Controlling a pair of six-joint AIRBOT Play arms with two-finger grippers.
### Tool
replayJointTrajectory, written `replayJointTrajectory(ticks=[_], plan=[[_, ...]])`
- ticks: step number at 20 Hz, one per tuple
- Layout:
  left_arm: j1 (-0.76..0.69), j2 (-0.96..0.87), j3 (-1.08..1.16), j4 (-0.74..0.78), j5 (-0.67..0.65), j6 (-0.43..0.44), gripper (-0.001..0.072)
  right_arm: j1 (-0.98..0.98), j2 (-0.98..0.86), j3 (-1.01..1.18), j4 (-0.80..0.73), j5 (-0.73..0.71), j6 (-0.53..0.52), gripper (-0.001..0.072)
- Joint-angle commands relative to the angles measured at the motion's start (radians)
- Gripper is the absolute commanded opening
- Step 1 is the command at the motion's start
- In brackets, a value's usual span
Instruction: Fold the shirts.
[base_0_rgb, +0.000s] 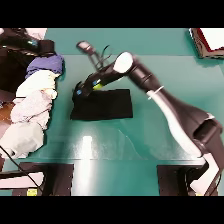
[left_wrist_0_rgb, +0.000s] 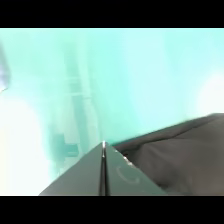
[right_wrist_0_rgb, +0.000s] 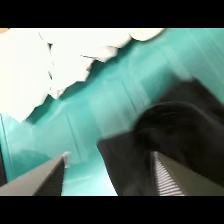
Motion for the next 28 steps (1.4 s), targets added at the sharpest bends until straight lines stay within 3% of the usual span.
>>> replayJointTrajectory(ticks=[1,2,3,4,7,10,13,16,17,19,21,24,28], plan=[[0.042,0.039,0.000,0.008,-0.056,0.002,0.0028,0.039,-0.051,0.000,-0.014,-0.030,-0.023,0.0624],[0.040,0.039,0.000,0.006,-0.073,0.002,0.0027,0.009,-0.037,0.000,-0.015,0.044,-0.020,0.0621],[0.040,0.039,0.000,0.005,-0.085,0.002,0.0028,-0.035,-0.019,0.000,-0.022,0.142,-0.010,0.0561],[0.040,0.039,-0.001,-0.003,-0.092,0.002,0.0028,-0.080,-0.004,0.000,-0.055,0.236,0.017,0.0548],[0.040,0.038,-0.003,-0.020,-0.113,0.002,0.0028,-0.240,0.024,-0.001,-0.164,0.487,0.101,0.0549],[0.040,0.038,-0.003,-0.044,-0.129,0.003,0.0028,-0.395,0.029,-0.011,-0.167,0.609,0.150,0.0549],[0.040,0.038,-0.003,-0.045,-0.142,0.010,0.0028,-0.524,0.089,-0.166,-0.167,0.558,0.161,0.0549],[0.040,0.037,-0.003,-0.047,-0.140,0.010,0.0028,-0.605,0.185,-0.433,-0.135,0.392,0.161,0.0553],[0.040,0.038,-0.003,-0.047,-0.140,0.010,0.0028,-0.621,0.209,-0.520,-0.088,0.325,0.160,0.0558],[0.040,0.035,-0.003,-0.049,-0.136,0.010,0.0028,-0.640,0.227,-0.670,0.059,0.198,0.117,0.0658],[0.040,0.032,-0.003,-0.050,-0.137,0.010,0.0028,-0.636,0.205,-0.762,0.217,0.129,0.007,0.0658],[0.040,0.023,-0.003,-0.066,-0.139,0.010,0.0028,-0.600,0.132,-0.797,0.385,0.116,-0.097,0.0657],[0.040,0.023,-0.023,-0.080,-0.138,0.010,0.0028,-0.505,0.053,-0.720,0.417,0.113,-0.108,0.0653]])
